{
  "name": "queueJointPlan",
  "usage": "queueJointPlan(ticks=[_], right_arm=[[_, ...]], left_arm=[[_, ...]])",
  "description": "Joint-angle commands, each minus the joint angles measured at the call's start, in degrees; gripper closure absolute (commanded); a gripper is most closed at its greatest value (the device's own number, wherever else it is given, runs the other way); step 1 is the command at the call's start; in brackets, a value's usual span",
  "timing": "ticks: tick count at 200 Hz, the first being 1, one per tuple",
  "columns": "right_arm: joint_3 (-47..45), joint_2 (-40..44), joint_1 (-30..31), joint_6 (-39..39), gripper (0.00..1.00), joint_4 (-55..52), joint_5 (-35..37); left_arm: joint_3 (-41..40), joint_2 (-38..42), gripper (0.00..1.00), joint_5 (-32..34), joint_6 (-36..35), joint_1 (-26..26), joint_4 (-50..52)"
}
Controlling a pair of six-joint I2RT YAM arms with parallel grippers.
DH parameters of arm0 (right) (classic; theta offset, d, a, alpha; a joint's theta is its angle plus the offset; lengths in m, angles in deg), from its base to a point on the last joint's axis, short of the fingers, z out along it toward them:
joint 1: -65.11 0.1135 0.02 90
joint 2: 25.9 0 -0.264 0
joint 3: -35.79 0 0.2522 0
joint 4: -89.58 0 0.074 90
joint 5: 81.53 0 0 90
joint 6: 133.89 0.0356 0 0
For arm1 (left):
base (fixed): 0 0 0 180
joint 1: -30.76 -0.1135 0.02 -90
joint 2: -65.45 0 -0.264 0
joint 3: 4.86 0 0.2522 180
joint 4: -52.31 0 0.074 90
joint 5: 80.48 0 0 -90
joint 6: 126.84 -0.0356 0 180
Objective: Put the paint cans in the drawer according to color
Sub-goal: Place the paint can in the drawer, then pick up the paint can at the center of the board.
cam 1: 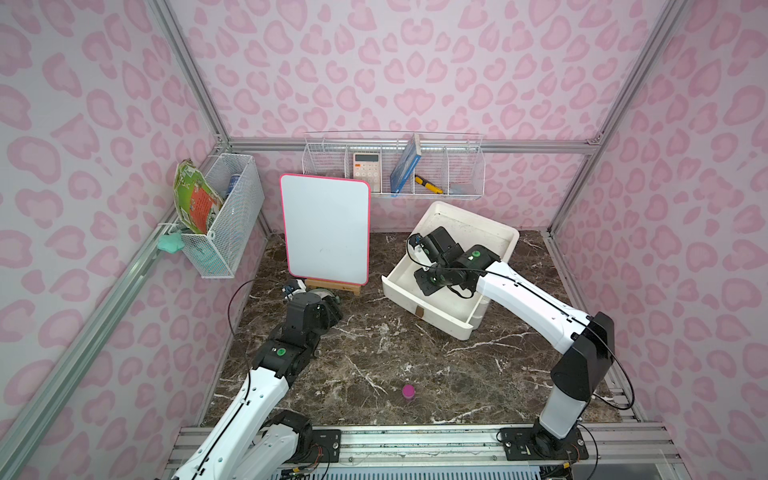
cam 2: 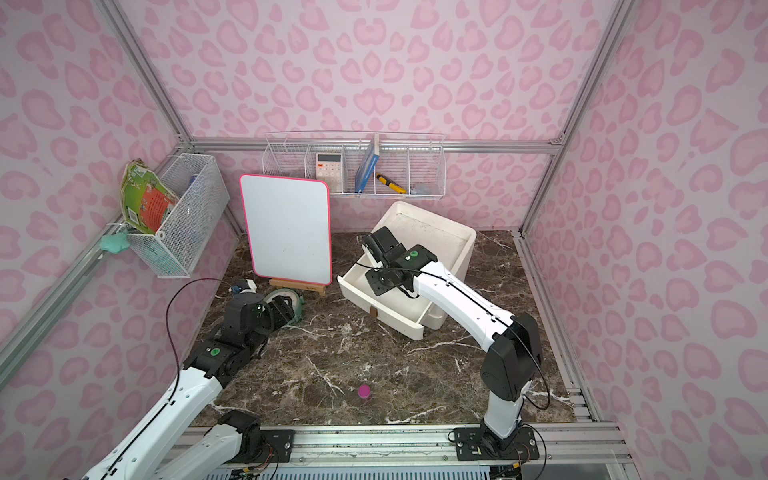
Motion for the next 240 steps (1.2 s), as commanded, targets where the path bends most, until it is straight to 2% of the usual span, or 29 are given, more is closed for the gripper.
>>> queueJointPlan(ticks=[1,29,57,72,87,101,114,120,136,164,203,240], right_arm=[[0.5,0.3,0.0,-0.3,0.49,-0.5,1.2],[0.7,1.2,0.3,-0.6,0.41,-0.1,1.4],[0.7,5.3,2.5,-2.2,0.39,2.7,3.9],[-2.9,10.3,6.2,-7.3,0.4,8.8,4.9],[-11.9,17.3,11.8,-15.5,0.41,19.1,5.6],[-25.1,25.0,17.5,-24.2,0.4,31.7,5.8],[-36.3,31.2,21.8,-30.8,0.37,43.1,2.4],[-40.3,33.5,23.2,-32.1,0.32,46.4,0.5],[-45.9,35.8,25.2,-31.0,0.28,48.5,-4.0],[-48.6,32.3,28.2,-26.0,0.29,38.3,-10.4],[-51.7,25.7,31.7,-14.4,0.31,31.8,-8.9],[-52.5,20.7,32.1,-7.1,0.26,31.0,-4.1]], left_arm=[[0.0,0.0,0.27,0.1,-1.4,0.1,-0.9],[0.1,-0.5,0.27,-0.2,-1.6,0.0,-1.2],[0.1,-0.5,0.27,-0.3,-1.6,0.1,-1.7],[-0.2,-0.3,0.27,-0.2,-1.5,0.1,-2.2],[-0.7,-0.1,0.27,0.1,-1.1,0.1,-3.0],[-1.2,0.1,0.27,0.5,-0.5,0.1,-3.7],[-1.4,0.5,0.27,1.1,0.0,0.1,-4.0],[-1.5,0.6,0.27,1.7,0.2,0.2,-3.7],[-1.3,0.9,0.27,2.9,0.2,0.2,-3.0],[-1.5,1.8,0.27,3.9,0.2,0.2,-2.3],[-1.9,2.0,0.27,5.0,1.2,0.2,-1.9],[-1.5,1.2,0.27,4.9,1.4,0.2,-2.2]])
